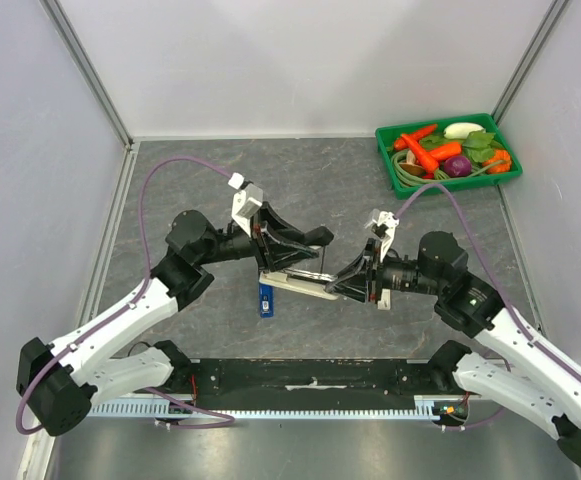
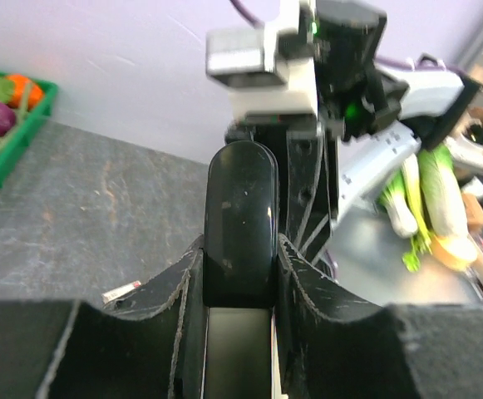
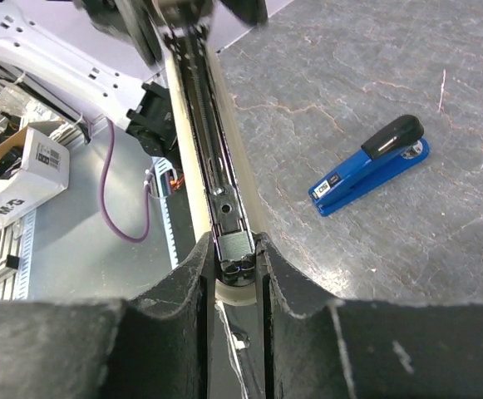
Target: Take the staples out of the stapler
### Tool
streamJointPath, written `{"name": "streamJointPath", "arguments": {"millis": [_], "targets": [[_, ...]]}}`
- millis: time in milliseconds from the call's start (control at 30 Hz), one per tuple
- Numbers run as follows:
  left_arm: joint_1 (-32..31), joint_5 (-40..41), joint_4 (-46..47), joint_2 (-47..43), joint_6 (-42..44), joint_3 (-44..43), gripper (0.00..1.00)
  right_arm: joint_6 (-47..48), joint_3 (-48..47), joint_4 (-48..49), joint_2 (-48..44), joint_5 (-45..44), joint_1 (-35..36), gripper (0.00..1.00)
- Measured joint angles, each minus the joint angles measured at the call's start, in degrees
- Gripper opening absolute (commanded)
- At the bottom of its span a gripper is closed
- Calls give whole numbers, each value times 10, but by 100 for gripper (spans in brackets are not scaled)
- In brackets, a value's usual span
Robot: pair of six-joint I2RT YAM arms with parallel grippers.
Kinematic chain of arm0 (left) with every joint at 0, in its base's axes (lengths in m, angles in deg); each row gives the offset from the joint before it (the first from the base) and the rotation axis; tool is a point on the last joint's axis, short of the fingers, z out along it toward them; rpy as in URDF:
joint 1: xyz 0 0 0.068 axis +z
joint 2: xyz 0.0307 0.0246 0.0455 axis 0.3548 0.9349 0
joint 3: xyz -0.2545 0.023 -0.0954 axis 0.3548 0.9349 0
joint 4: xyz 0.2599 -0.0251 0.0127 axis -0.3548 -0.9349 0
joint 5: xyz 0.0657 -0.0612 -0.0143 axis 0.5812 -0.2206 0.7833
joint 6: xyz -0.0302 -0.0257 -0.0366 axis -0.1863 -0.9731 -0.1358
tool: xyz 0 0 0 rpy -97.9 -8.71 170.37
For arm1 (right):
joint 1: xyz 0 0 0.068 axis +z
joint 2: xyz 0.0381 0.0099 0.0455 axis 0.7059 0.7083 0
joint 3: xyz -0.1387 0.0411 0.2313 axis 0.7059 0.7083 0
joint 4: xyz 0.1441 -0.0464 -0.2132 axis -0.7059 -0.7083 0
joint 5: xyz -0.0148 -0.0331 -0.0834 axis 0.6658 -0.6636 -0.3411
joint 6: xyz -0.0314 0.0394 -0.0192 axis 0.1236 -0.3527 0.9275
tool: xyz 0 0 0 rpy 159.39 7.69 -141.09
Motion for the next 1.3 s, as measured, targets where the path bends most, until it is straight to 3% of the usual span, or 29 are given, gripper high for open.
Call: {"name": "streamJointPath", "arguments": {"millis": [367,733,1300], "targets": [[3,151,228,65,-65,25,2,-50,75,118,108,10,11,0],[0,241,406,166,-111,40,2,-61,76,154,167,-19,16,0],[-1,386,452,237,-121,99,2,-78,106,208,255,-63,21,0]]}}
